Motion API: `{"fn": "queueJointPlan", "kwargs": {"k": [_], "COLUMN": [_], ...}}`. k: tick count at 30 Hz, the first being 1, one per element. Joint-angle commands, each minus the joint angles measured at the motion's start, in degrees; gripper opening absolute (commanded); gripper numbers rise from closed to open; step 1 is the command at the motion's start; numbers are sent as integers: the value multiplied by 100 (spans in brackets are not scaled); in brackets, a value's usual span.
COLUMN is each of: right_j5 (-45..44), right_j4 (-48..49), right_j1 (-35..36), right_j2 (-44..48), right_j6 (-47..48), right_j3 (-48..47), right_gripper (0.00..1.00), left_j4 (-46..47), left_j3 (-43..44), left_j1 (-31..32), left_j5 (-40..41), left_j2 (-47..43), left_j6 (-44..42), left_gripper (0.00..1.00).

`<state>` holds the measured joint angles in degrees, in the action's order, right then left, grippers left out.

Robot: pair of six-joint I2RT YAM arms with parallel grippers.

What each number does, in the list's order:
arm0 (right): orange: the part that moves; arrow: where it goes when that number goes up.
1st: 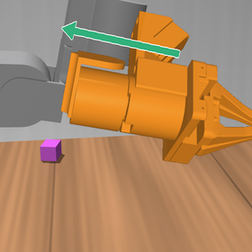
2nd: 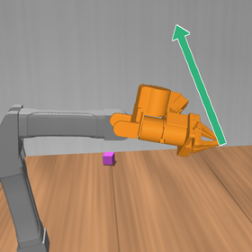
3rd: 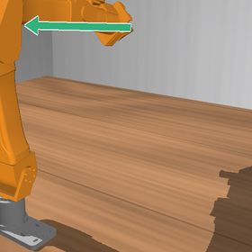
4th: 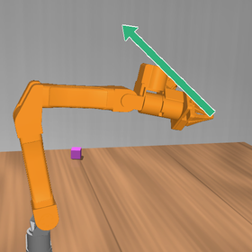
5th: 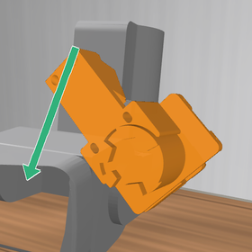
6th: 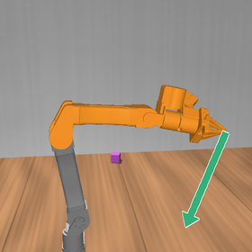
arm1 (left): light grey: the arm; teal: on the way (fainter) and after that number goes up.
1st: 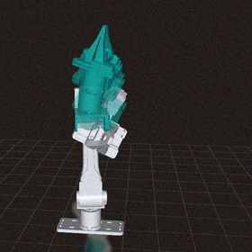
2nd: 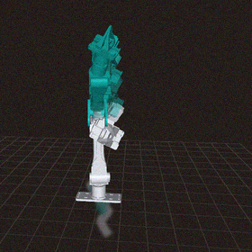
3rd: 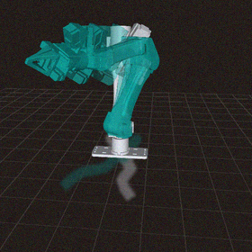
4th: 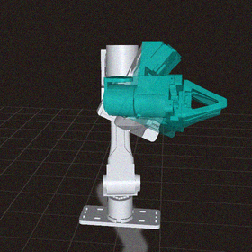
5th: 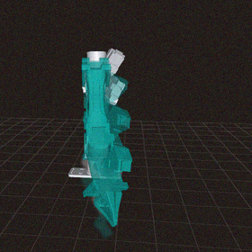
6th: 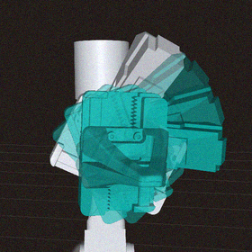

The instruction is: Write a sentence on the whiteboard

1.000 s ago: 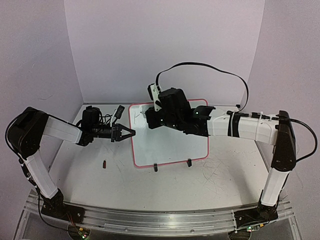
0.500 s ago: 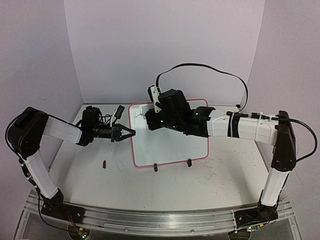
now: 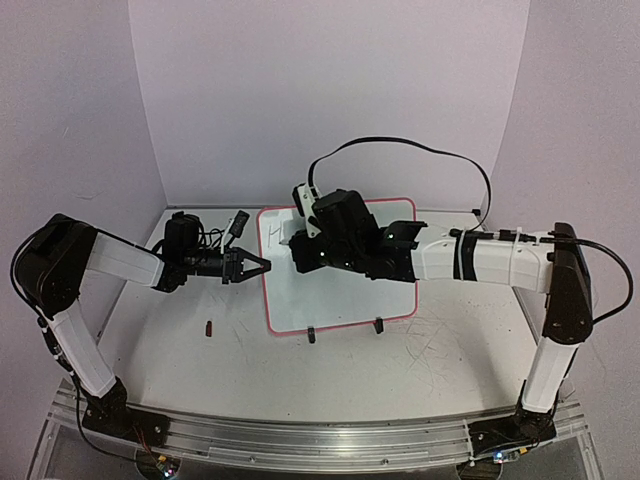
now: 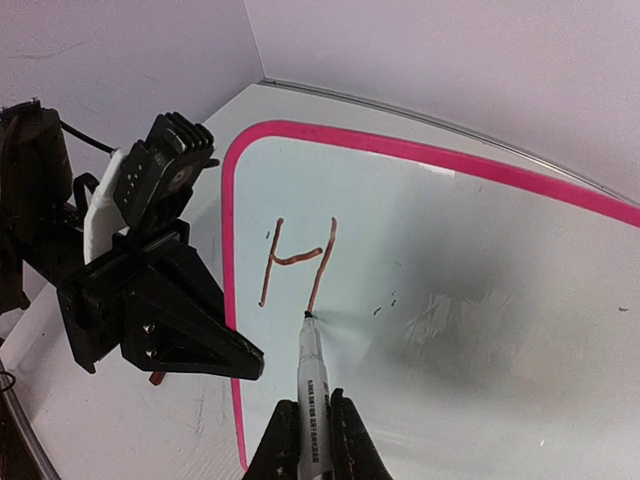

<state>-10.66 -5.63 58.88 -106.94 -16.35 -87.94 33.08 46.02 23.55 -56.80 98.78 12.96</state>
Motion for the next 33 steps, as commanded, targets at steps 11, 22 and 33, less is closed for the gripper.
{"fn": "queueJointPlan", "kwargs": {"k": [11, 22, 33], "right_j5": [-50, -32, 265], "right_j4": [-78, -149, 279], "right_j1": [5, 7, 9], "right_j2": [-32, -40, 98], "right_j6": [-62, -70, 43], "right_j3": [33, 25, -271], "right_gripper": [0, 0, 0], "left_j4": [-33, -33, -36], "left_j3": [8, -1, 38], "left_j1": [99, 97, 111], "left_j5": [116, 124, 121], "left_j2": [-98, -108, -98], "left_j6": [-153, -154, -123], "left_gripper": [0, 0, 0]}}
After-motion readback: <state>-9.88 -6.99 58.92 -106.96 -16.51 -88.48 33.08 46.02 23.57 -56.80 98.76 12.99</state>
